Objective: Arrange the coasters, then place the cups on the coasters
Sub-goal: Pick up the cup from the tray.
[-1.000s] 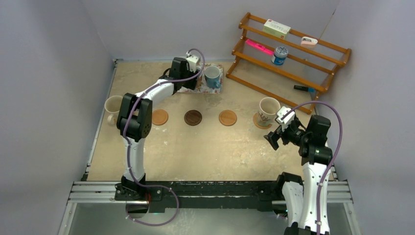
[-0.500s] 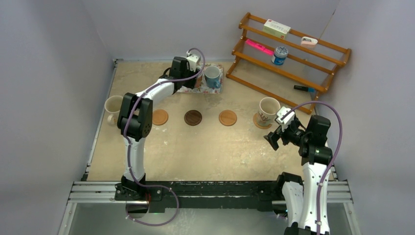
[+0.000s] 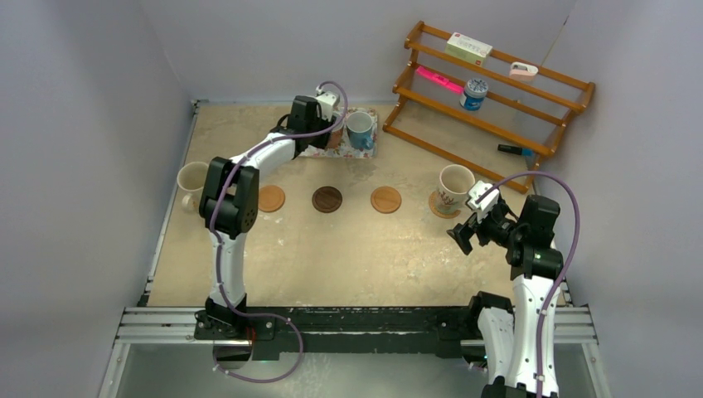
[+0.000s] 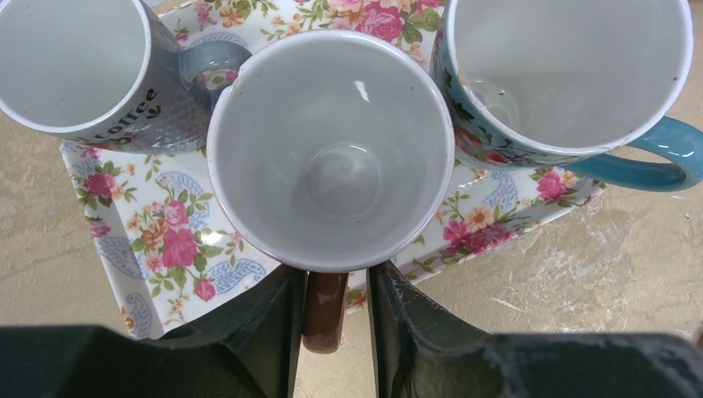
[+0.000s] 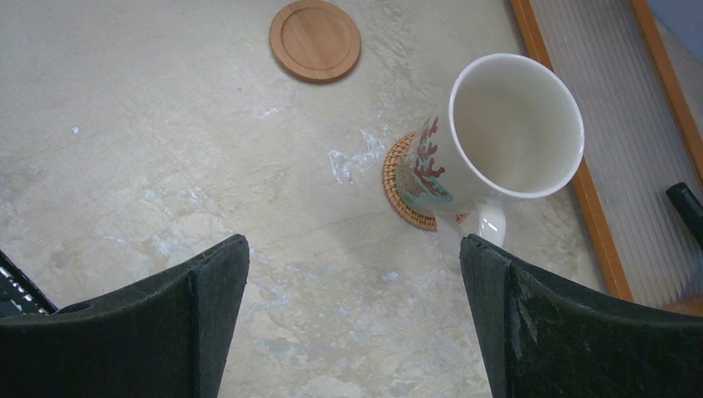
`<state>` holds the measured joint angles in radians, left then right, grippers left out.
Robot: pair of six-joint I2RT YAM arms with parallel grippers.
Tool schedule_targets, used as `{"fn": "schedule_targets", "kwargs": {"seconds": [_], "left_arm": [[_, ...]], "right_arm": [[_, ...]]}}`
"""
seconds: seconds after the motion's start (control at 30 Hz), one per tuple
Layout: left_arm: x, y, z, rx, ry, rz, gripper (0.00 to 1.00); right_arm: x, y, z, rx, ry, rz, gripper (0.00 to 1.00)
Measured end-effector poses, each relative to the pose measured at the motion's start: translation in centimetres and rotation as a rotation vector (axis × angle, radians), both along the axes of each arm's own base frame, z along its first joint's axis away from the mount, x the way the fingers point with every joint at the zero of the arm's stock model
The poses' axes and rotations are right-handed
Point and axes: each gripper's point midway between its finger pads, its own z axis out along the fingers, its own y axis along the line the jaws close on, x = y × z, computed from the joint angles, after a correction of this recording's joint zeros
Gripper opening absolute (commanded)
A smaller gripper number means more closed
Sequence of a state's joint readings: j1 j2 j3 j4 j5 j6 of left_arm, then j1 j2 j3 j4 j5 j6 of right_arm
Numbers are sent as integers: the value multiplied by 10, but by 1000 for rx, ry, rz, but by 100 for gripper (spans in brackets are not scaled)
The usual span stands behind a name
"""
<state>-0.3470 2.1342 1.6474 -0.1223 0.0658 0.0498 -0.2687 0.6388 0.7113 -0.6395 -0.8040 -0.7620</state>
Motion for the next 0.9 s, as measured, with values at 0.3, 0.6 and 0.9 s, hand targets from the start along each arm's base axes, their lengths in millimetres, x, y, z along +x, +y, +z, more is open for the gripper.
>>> {"fn": "schedule_targets", "kwargs": {"seconds": [0.3, 0.6, 0.9], "left_arm": [[0, 1, -6, 18, 4, -7, 23], [0, 1, -7, 22, 4, -11, 0], [0, 1, -7, 22, 3, -10, 0]], "right_arm": [[-1, 0, -1, -1, 2, 1, 99], [-1, 0, -1, -2, 2, 3, 99], [-1, 0, -1, -2, 2, 3, 99]]}}
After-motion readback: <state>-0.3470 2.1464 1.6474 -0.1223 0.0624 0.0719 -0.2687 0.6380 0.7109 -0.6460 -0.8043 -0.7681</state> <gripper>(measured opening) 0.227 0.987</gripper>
